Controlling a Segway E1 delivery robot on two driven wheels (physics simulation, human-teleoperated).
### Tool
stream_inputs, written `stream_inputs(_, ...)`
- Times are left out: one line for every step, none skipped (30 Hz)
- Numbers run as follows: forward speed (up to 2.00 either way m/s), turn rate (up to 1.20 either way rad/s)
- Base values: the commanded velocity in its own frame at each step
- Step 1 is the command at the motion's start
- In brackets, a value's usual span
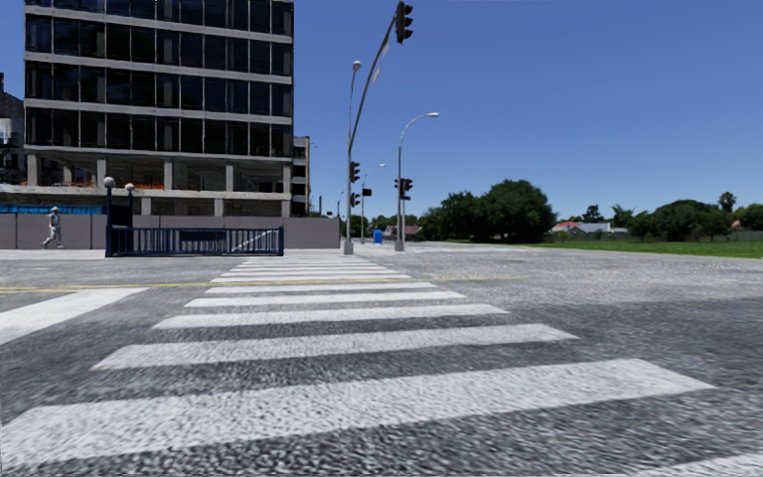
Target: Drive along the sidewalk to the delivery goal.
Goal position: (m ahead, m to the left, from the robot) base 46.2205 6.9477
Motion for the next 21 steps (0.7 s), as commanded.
stream_inputs(1.24,0.40)
stream_inputs(1.24,0.40)
stream_inputs(1.24,0.40)
stream_inputs(1.24,0.40)
stream_inputs(1.24,0.40)
stream_inputs(1.24,0.40)
stream_inputs(1.24,0.40)
stream_inputs(1.24,0.40)
stream_inputs(1.24,0.40)
stream_inputs(1.24,0.40)
stream_inputs(1.24,0.40)
stream_inputs(1.24,0.40)
stream_inputs(1.24,0.32)
stream_inputs(1.24,0.00)
stream_inputs(1.24,0.00)
stream_inputs(1.24,0.00)
stream_inputs(1.24,0.00)
stream_inputs(1.24,0.00)
stream_inputs(1.24,0.00)
stream_inputs(1.27,0.00)
stream_inputs(1.97,0.00)
